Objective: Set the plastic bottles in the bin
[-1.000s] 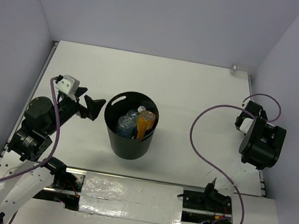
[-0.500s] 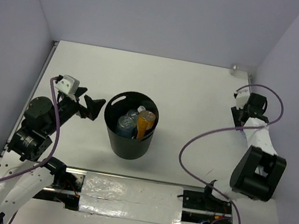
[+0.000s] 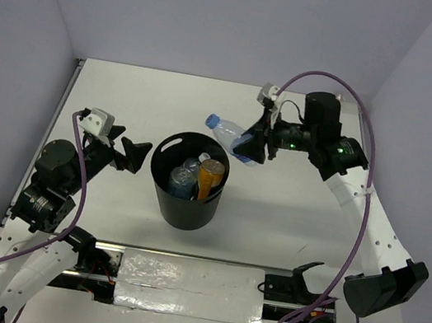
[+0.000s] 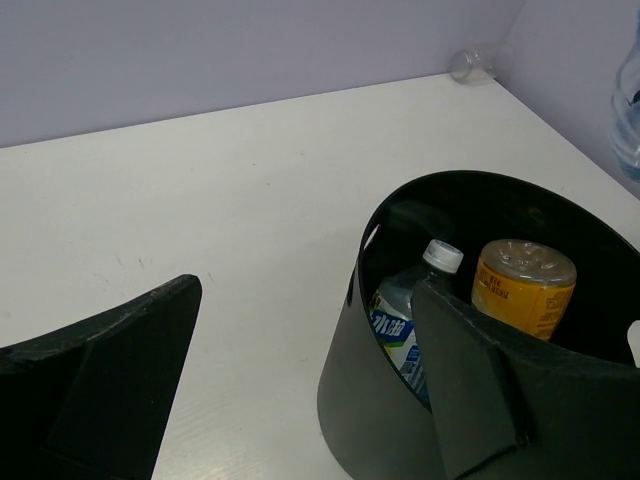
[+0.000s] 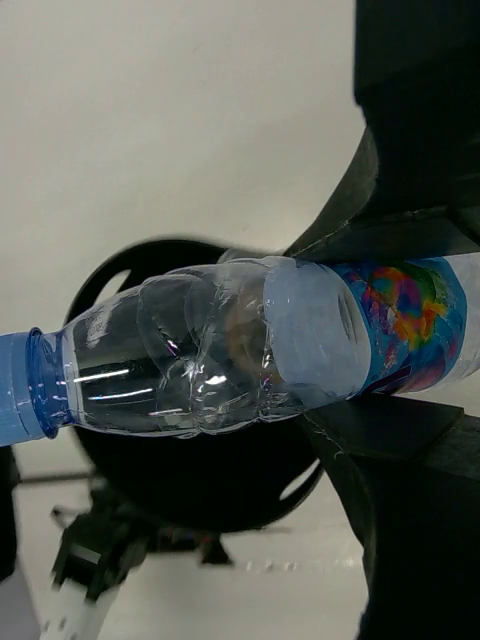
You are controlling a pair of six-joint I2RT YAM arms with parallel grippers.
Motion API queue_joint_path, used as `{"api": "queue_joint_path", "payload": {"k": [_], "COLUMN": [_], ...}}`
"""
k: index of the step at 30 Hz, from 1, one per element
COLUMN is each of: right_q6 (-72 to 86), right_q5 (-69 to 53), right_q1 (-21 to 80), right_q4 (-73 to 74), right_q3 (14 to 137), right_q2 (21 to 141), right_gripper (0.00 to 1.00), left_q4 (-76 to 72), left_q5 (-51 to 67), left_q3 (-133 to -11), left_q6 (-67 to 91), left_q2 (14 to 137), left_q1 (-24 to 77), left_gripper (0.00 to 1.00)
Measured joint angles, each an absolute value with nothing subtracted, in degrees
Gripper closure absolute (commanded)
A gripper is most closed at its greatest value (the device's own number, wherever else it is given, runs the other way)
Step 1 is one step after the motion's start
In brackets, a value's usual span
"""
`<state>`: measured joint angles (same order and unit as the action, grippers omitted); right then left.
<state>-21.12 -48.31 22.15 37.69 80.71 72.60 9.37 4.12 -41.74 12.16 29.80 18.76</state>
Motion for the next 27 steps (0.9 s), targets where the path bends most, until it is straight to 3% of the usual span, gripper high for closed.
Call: {"api": "queue_joint_path", "payload": {"k": [5, 8, 12, 22, 24, 27], "right_q6": [-11.97, -7.64, -3.79, -0.08, 0.64, 1.67], "right_q5": [-50.59, -50.26, -50.15, -51.13, -51.72, -52.84], "right_q1": [31.31, 33.74, 34.98, 35.64, 35.7, 35.94], "right_q4": [30.2, 25.63, 22.55, 20.08, 20.1, 20.08], "right_q3": [81.95, 80.75, 80.66, 80.79, 80.79, 80.79], "right_q2": [77.08, 79.07, 81.65, 83.88, 83.88, 84.05], "right_gripper": [0.78, 0.66, 0.34, 0.26, 0.18, 0.16], "left_q4": [9.39, 9.39, 9.37, 9.39, 9.39, 9.37], "left_q5": [3.86, 3.84, 3.79, 3.64, 3.64, 3.66], "left_q3": [-41.45, -41.45, -41.45, -41.45, -41.45, -41.45], "left_q6": [12.14, 12.14, 12.12, 12.1, 12.12, 12.1], "left_q2": [29.69, 29.69, 29.69, 29.69, 29.69, 29.69], "left_q1": [18.76, 18.76, 18.76, 18.65, 18.61, 18.5], "left_gripper": [0.01, 0.01, 0.01, 0.01, 0.01, 0.01]}}
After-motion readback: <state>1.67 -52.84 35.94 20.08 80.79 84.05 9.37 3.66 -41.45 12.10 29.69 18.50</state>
